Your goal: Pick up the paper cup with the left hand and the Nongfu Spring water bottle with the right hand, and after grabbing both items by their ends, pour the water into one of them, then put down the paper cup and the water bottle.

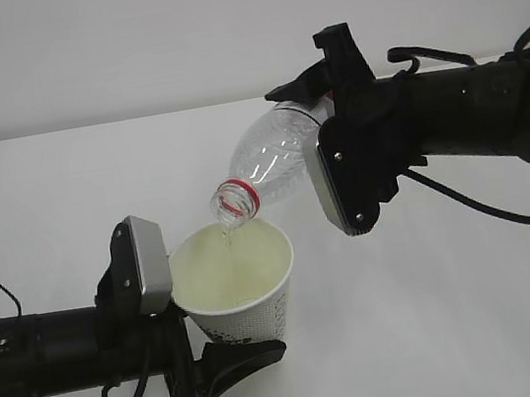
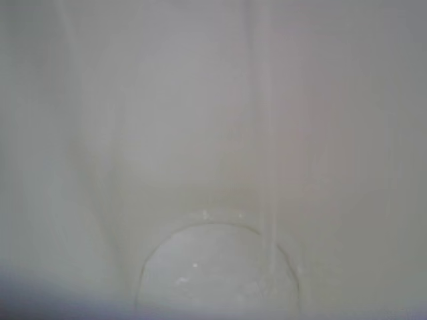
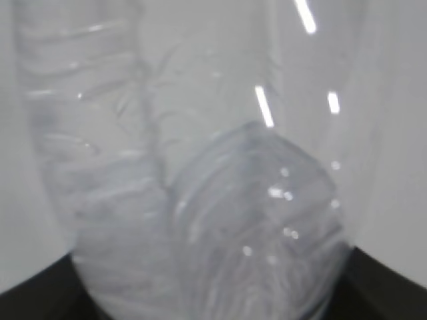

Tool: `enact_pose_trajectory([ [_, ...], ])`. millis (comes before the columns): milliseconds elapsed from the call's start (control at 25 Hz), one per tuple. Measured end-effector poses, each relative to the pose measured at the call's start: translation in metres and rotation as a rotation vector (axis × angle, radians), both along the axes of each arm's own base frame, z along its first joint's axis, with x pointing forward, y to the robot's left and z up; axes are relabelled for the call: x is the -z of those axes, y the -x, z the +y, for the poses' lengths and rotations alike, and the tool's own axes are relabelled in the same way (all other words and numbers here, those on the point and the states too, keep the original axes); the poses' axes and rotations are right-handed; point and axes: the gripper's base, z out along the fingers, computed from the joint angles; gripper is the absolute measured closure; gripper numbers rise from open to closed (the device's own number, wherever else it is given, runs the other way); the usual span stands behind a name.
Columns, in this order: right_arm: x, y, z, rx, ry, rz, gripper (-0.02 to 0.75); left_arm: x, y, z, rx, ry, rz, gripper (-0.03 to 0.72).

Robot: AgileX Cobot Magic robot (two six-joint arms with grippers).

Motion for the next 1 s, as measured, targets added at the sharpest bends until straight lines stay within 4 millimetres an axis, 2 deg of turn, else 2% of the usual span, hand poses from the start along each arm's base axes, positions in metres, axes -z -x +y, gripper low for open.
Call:
enact_pose_trajectory([
  [1000,-0.0029,-0.0007,0.0006,-0.001,-0.018,-0.028,0.229,0.0007,-0.0001,0.0003,-0.002,-0.008,0.002,0.174],
])
